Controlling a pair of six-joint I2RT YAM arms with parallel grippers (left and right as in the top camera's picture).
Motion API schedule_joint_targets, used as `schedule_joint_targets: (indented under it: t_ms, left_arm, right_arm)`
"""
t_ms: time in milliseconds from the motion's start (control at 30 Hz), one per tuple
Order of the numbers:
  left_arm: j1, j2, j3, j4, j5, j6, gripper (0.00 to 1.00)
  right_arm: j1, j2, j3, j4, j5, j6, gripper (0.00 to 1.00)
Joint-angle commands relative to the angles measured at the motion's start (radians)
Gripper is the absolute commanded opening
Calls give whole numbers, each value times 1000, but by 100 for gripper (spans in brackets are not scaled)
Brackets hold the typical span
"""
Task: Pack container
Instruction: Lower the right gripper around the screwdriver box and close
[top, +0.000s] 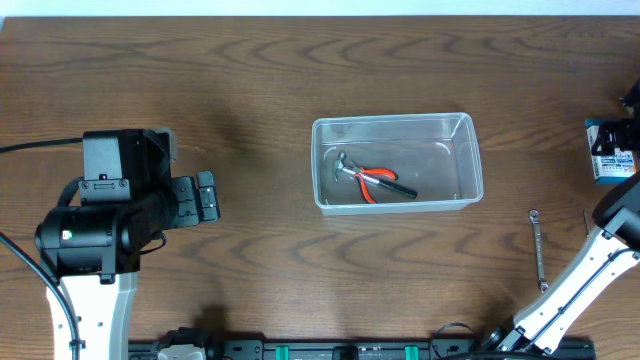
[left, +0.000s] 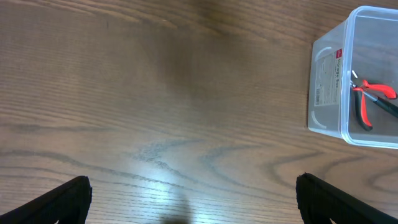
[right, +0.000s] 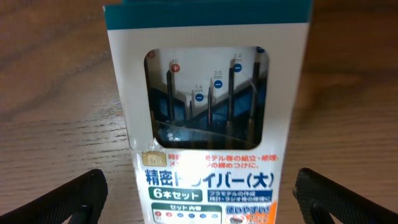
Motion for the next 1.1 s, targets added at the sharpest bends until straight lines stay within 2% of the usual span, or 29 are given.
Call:
schedule_joint_targets:
  t_ms: [0,1067]
  left_arm:
    - [5,-3,13,0,-16,-9,98]
    - [5,-3,13,0,-16,-9,98]
  right_arm:
    - [6,28,0,-2,-13,-45,99]
    - [12,44,-5,7,43,-46,99]
